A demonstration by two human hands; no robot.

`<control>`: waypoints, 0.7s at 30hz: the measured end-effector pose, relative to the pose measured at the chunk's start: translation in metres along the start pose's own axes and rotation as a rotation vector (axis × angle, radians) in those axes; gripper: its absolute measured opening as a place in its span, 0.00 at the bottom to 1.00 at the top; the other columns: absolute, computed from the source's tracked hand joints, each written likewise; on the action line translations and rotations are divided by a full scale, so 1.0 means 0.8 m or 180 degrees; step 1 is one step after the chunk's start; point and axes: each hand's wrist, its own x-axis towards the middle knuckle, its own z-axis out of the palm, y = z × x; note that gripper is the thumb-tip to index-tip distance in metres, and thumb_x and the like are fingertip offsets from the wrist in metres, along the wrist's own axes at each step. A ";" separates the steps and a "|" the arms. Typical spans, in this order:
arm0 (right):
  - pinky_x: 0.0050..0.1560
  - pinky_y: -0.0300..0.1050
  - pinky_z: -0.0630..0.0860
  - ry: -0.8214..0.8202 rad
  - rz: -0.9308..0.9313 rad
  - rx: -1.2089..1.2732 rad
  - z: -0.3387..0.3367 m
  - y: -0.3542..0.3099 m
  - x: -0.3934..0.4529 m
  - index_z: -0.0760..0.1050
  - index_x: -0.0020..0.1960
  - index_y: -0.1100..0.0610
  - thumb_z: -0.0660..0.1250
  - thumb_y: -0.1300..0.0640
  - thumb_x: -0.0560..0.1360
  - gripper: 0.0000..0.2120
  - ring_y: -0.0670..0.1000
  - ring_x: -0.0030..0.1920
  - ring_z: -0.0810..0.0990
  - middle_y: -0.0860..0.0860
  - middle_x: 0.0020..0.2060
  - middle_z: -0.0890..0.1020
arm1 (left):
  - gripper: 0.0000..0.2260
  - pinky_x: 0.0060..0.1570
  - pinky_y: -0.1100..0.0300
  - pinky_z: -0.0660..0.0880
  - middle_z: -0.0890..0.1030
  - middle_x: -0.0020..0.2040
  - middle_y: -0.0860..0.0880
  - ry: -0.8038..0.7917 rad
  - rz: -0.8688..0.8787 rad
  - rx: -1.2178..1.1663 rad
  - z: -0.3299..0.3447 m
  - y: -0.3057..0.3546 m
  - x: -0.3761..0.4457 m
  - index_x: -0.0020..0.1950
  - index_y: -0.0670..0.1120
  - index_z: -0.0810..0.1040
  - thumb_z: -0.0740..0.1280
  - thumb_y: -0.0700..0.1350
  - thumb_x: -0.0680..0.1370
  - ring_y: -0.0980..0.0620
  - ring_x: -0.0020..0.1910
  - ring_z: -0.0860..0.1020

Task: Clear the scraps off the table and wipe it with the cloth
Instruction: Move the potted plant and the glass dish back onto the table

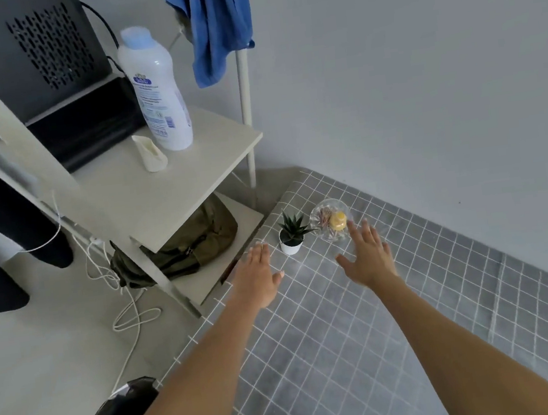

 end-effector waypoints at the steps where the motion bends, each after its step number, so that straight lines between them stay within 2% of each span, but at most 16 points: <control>1: 0.75 0.58 0.45 0.0033 -0.0002 0.0012 0.001 -0.001 0.013 0.36 0.77 0.46 0.60 0.40 0.77 0.41 0.55 0.77 0.41 0.52 0.77 0.38 | 0.33 0.76 0.52 0.46 0.43 0.78 0.43 0.0056 -0.0001 -0.0166 0.005 0.001 0.010 0.77 0.41 0.40 0.51 0.57 0.82 0.47 0.77 0.44; 3: 0.74 0.57 0.45 0.0086 -0.0029 0.0071 0.006 -0.003 0.036 0.36 0.77 0.46 0.63 0.40 0.76 0.43 0.56 0.77 0.41 0.52 0.77 0.38 | 0.35 0.76 0.52 0.46 0.44 0.79 0.44 0.0189 0.0007 -0.0474 0.019 0.001 0.027 0.77 0.42 0.40 0.53 0.59 0.81 0.48 0.78 0.44; 8: 0.74 0.59 0.48 0.0291 -0.0072 0.0469 0.022 -0.005 0.085 0.38 0.77 0.42 0.72 0.41 0.70 0.51 0.57 0.77 0.43 0.52 0.77 0.39 | 0.38 0.72 0.59 0.44 0.47 0.79 0.46 0.0715 0.0134 -0.0966 0.040 0.003 0.062 0.78 0.44 0.42 0.59 0.60 0.78 0.49 0.77 0.49; 10: 0.73 0.62 0.52 0.0313 -0.0046 0.0655 0.030 -0.004 0.100 0.38 0.77 0.41 0.74 0.42 0.67 0.53 0.58 0.77 0.44 0.51 0.77 0.39 | 0.40 0.72 0.57 0.49 0.52 0.78 0.46 0.0881 0.0250 -0.1106 0.043 0.004 0.076 0.78 0.43 0.46 0.62 0.61 0.77 0.49 0.76 0.55; 12: 0.69 0.68 0.57 0.0338 -0.0034 0.0824 0.040 -0.002 0.110 0.40 0.77 0.40 0.76 0.42 0.65 0.55 0.61 0.76 0.48 0.52 0.78 0.41 | 0.40 0.72 0.52 0.60 0.60 0.77 0.45 0.1042 0.0370 -0.1322 0.048 0.006 0.087 0.78 0.43 0.51 0.65 0.60 0.75 0.48 0.74 0.62; 14: 0.64 0.71 0.62 0.0487 -0.0100 0.0993 0.051 -0.001 0.115 0.45 0.76 0.42 0.77 0.42 0.63 0.54 0.65 0.75 0.55 0.56 0.78 0.45 | 0.41 0.69 0.52 0.66 0.66 0.74 0.45 0.1154 0.0400 -0.1630 0.053 0.010 0.093 0.77 0.44 0.53 0.69 0.58 0.73 0.47 0.71 0.67; 17: 0.60 0.70 0.69 0.0885 -0.0310 0.1176 0.063 -0.001 0.116 0.52 0.75 0.48 0.78 0.44 0.63 0.50 0.65 0.71 0.65 0.60 0.74 0.59 | 0.40 0.64 0.50 0.72 0.74 0.68 0.46 0.1319 0.0414 -0.2039 0.061 0.018 0.097 0.77 0.44 0.56 0.72 0.54 0.72 0.47 0.66 0.74; 19: 0.59 0.68 0.72 0.1086 -0.0348 0.1274 0.068 -0.001 0.118 0.54 0.74 0.49 0.77 0.43 0.63 0.48 0.62 0.67 0.70 0.60 0.69 0.66 | 0.39 0.60 0.48 0.76 0.78 0.64 0.46 0.1424 0.0399 -0.2191 0.065 0.021 0.099 0.76 0.43 0.57 0.71 0.54 0.72 0.48 0.63 0.77; 21: 0.59 0.66 0.73 0.1170 -0.0318 0.1350 0.071 -0.001 0.118 0.55 0.73 0.50 0.76 0.41 0.63 0.47 0.61 0.65 0.71 0.59 0.66 0.69 | 0.37 0.59 0.49 0.76 0.79 0.63 0.46 0.1484 0.0432 -0.2254 0.065 0.023 0.101 0.76 0.44 0.57 0.69 0.55 0.73 0.48 0.62 0.78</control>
